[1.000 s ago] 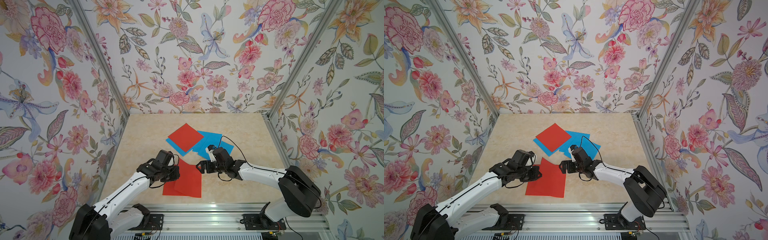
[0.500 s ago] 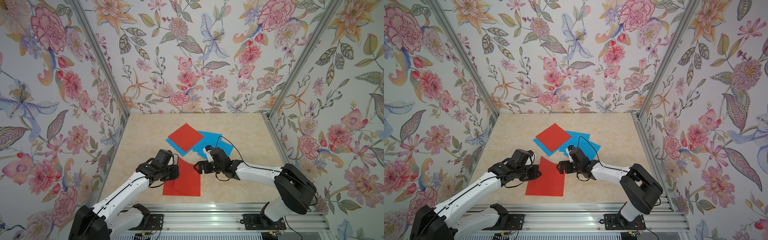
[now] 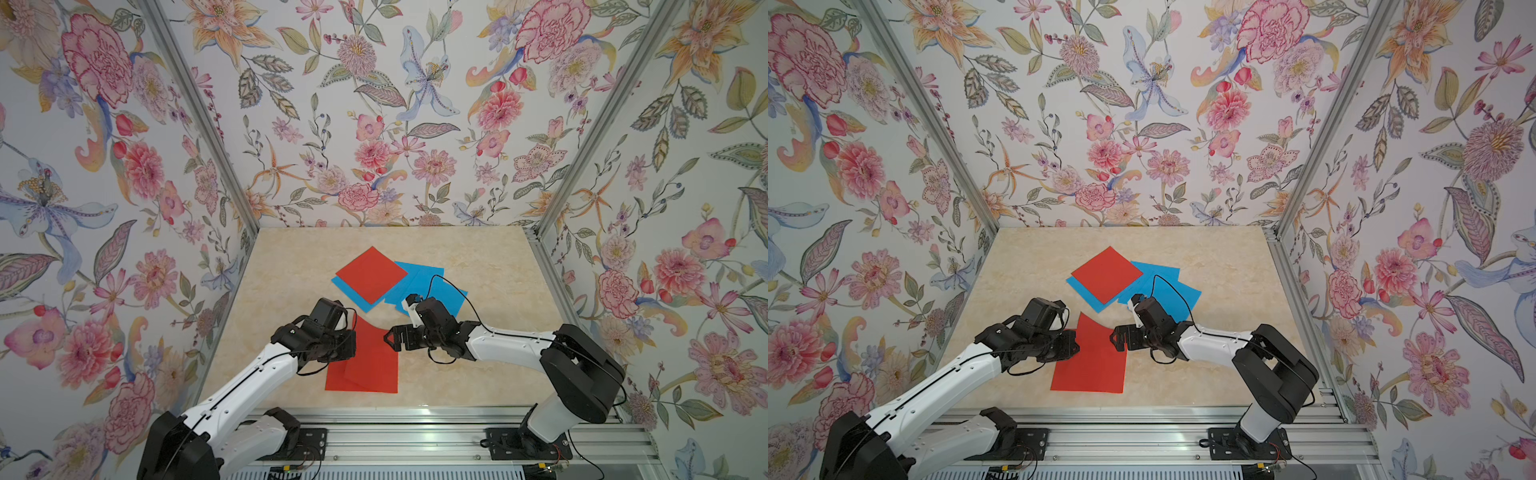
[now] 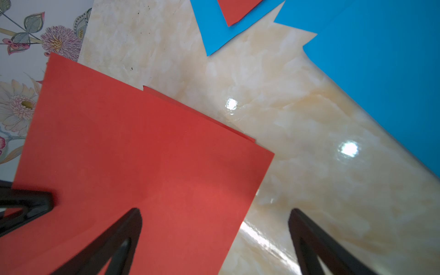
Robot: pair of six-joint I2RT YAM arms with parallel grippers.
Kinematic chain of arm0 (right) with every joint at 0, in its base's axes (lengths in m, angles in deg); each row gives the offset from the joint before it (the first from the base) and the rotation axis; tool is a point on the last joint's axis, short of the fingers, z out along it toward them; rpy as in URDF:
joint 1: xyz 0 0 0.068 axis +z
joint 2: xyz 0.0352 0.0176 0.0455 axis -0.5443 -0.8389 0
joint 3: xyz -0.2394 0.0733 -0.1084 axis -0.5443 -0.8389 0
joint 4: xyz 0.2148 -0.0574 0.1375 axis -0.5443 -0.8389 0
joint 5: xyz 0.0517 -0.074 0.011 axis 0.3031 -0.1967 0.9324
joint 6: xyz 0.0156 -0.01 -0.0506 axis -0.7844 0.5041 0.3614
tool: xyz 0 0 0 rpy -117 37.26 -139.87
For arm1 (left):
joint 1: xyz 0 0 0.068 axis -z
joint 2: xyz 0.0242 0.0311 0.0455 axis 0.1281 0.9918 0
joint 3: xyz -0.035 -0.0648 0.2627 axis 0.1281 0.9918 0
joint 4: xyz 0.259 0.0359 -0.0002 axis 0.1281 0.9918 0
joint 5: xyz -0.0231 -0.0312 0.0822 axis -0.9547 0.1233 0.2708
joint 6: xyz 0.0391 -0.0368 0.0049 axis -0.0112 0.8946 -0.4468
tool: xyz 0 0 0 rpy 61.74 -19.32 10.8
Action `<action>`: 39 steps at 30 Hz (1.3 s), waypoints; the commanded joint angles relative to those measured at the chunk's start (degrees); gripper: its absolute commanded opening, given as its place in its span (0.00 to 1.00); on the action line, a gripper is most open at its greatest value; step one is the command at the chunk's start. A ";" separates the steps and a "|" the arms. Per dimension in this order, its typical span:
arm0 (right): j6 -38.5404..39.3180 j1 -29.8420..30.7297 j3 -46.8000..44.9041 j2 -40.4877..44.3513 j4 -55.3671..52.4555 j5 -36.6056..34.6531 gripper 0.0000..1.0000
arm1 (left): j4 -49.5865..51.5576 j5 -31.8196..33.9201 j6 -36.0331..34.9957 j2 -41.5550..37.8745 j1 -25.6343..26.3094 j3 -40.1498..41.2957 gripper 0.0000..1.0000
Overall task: Sort the scattered colored papers by color
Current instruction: Place the colored paper.
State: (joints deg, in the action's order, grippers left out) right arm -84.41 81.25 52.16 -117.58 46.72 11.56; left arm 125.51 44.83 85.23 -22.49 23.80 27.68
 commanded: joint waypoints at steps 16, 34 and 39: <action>-0.08 1.40 3.36 -2.89 1.26 1.28 1.00 | 2.09 4.96 0.06 -0.32 0.48 -0.90 0.00; -0.62 3.01 5.67 -6.56 2.66 2.17 1.00 | 2.15 4.07 0.40 -0.97 0.48 -0.05 0.00; -0.95 3.75 6.32 -8.12 3.32 2.51 1.00 | 2.40 4.33 0.84 -1.61 0.48 0.59 0.00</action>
State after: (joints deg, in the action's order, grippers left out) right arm -84.65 84.40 57.06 -124.33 49.04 13.33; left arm 126.29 48.20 85.39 -23.13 23.80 27.55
